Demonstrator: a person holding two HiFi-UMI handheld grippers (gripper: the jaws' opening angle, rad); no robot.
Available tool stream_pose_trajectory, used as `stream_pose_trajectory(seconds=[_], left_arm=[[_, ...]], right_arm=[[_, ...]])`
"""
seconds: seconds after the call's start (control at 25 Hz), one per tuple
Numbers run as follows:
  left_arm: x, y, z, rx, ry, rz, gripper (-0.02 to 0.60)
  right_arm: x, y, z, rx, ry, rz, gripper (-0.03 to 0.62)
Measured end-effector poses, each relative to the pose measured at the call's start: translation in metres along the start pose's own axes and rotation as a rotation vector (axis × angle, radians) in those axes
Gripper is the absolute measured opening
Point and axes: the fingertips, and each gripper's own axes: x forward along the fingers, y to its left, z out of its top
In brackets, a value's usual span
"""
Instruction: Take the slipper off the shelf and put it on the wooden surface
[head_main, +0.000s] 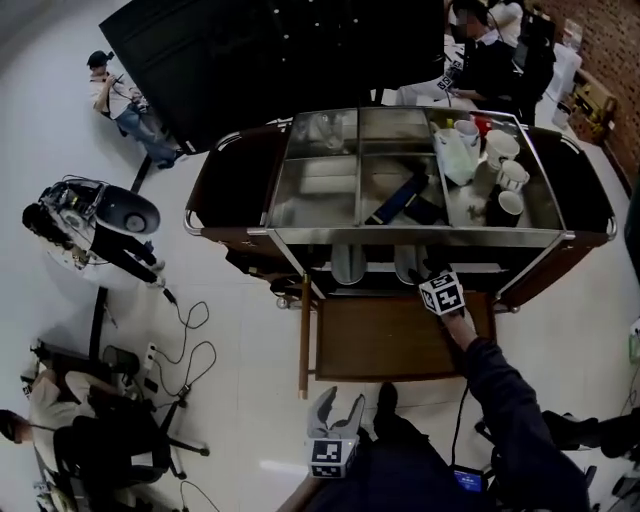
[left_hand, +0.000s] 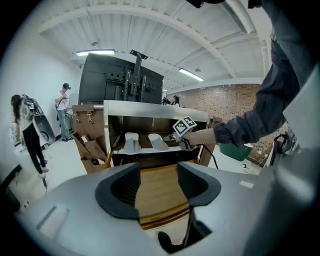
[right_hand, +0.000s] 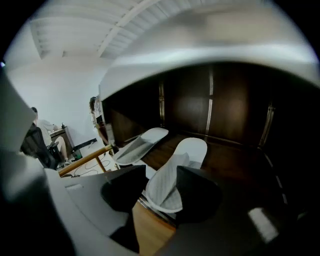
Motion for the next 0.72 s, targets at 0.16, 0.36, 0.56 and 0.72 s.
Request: stream_pose_trajectory(seconds=[0.16, 0.36, 0.56, 0.72], left_arm=[[0.016, -0.005, 0.0, -0.015, 0.032, 0.018, 0.249], [-0.004, 0.039, -0.002, -0.039, 0.055, 0.139, 0.23], [-0.019, 0.052, -0.012, -0.063, 0.056, 0.158, 0.219], [-0.031, 0.039, -0.019, -0.051, 0.049, 0.091, 0.215]], right_arm=[[0.058, -0.047, -0.058, 0.184, 0.281, -0.015, 0.188], [0.095, -0.077, -0.035, 0.023, 0.194, -0.13, 0.117], [0.085, -0.05, -0.045, 0.122, 0.223, -0.117, 0.009], [0.037, -0.014, -0.036, 0.085, 0.08, -0.137, 0.006]])
